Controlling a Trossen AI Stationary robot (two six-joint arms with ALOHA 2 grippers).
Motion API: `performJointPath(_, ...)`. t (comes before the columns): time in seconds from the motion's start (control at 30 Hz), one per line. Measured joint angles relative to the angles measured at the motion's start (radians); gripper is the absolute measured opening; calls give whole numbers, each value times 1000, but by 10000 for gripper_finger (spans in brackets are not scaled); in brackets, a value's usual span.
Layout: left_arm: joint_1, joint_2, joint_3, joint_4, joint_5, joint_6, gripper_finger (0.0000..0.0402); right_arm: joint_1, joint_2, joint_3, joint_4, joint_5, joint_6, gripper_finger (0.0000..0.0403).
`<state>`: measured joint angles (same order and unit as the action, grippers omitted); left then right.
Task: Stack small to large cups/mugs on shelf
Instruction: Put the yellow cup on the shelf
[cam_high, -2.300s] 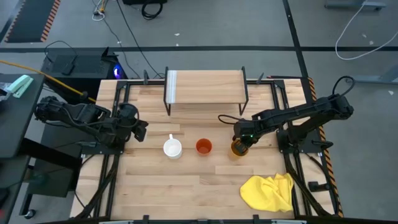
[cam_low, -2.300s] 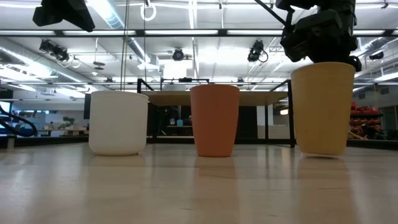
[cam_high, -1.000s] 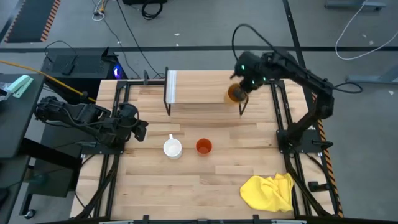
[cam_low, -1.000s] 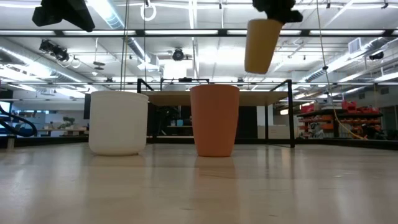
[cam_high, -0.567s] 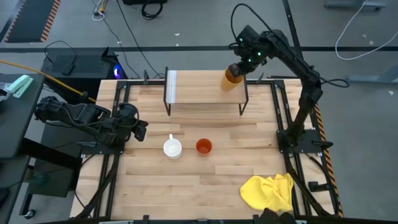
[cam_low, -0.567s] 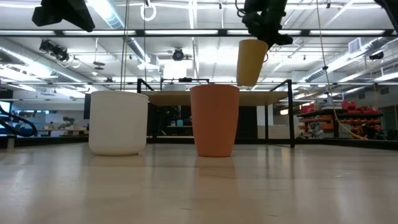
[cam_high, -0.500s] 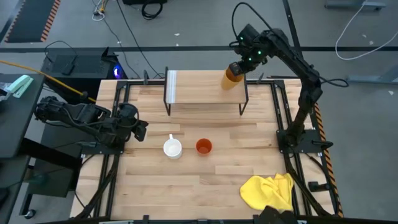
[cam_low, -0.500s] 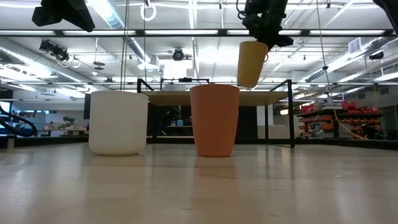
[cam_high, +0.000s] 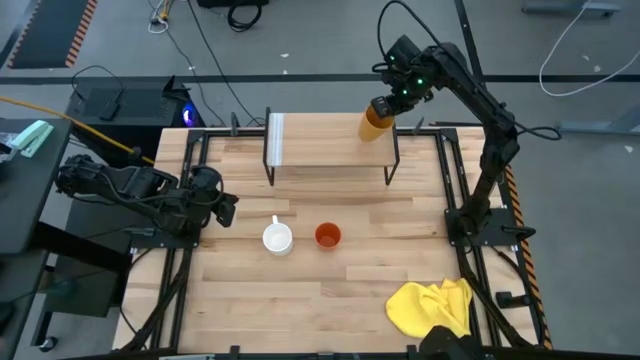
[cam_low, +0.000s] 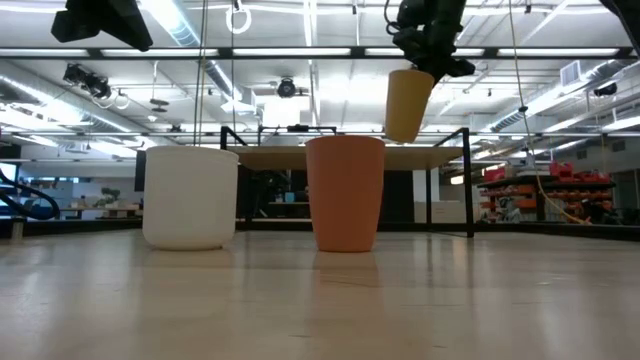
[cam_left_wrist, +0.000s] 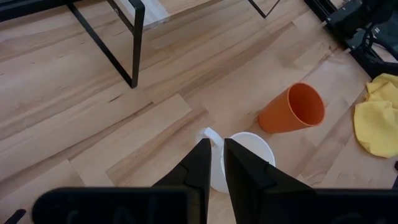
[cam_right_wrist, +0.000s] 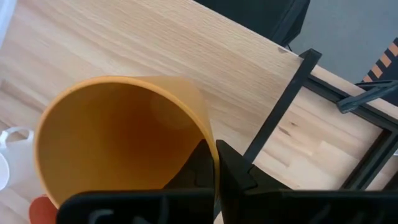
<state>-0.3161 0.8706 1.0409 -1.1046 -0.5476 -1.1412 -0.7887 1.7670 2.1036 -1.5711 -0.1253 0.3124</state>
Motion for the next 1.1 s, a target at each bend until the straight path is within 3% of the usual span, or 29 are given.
performJointPath(0.83, 0, 0, 0, 0, 1, -8, 52, 39, -8, -4, 1, 39, -73, 2)
performJointPath(1.1, 0, 0, 0, 0, 2, -8, 52, 39, -91, -172, -1, 47, -97, 3)
